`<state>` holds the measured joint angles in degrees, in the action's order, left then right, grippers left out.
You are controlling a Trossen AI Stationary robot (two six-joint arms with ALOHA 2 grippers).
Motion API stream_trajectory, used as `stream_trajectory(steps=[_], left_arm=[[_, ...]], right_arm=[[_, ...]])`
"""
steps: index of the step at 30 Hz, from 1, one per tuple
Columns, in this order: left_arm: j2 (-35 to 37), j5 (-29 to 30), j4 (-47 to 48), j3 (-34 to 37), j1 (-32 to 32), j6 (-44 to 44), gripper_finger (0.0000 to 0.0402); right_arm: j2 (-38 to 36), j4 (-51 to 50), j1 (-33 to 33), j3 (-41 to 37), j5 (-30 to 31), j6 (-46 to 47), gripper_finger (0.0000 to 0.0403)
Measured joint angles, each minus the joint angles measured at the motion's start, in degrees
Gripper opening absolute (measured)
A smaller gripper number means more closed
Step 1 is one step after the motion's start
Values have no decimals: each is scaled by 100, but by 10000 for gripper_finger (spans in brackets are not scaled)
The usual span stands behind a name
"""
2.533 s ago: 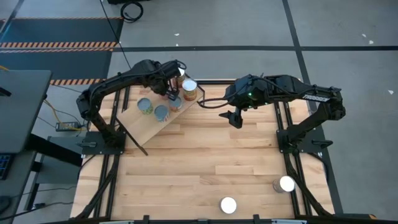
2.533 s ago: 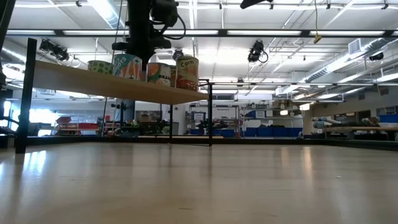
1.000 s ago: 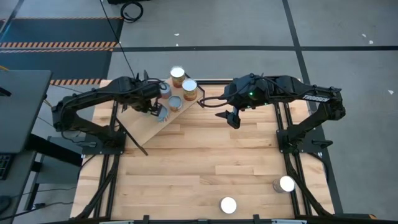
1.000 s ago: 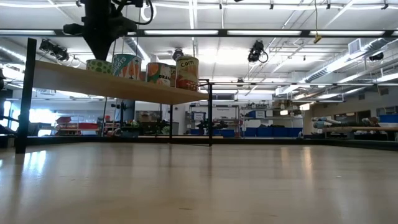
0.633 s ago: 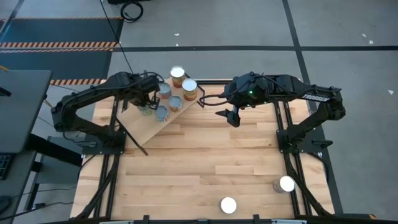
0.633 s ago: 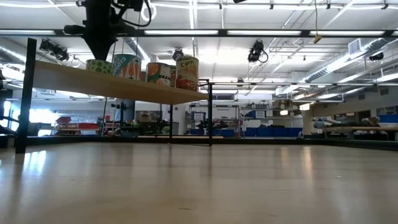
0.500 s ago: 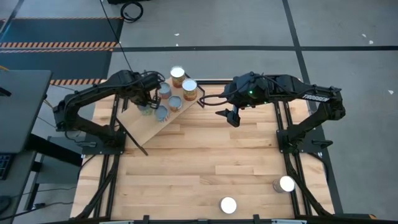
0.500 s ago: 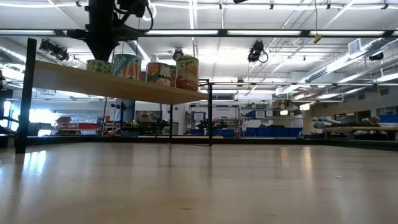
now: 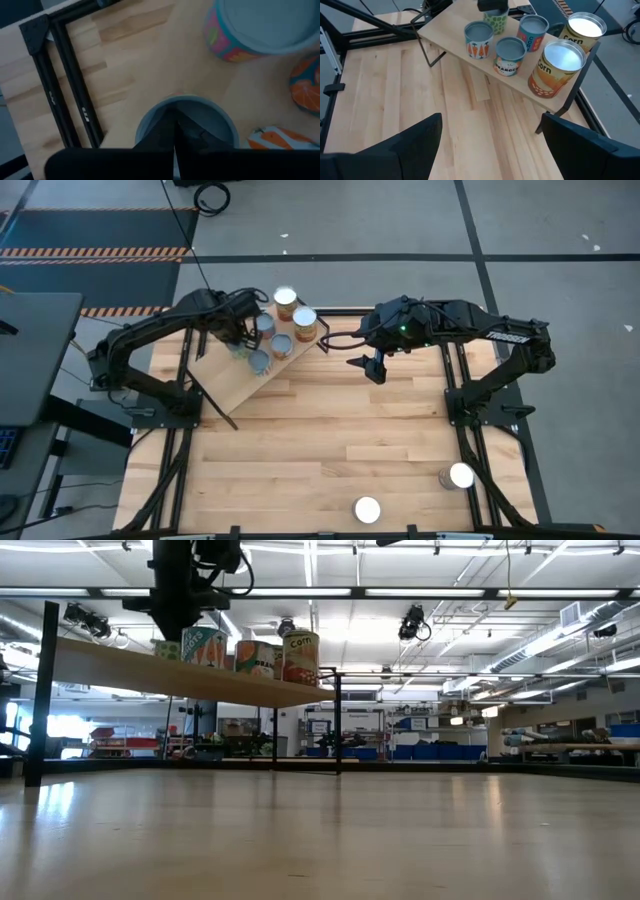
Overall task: Pick and place cans onto a shelf
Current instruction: Adjust the cans on the shelf
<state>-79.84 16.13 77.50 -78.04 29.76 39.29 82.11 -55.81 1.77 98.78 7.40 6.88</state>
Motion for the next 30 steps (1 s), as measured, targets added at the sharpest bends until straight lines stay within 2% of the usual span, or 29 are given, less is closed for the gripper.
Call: stream_trajectory(steps=[14,21,25,30], left_arm=[[86,84,142,14,46,-99,4],[123,145,135,-426,-1,-108,4],[124,78,60,-748,-337,-99,4],[82,-365,-428,-779,-1209,153,4]], right_arm=[[0,0,-1,0,-2,222,348],[0,2,-104,0,-2,260,348],[0,-1,-201,0,-2,345,348],[0,-7,-298,0,-4,426,348]])
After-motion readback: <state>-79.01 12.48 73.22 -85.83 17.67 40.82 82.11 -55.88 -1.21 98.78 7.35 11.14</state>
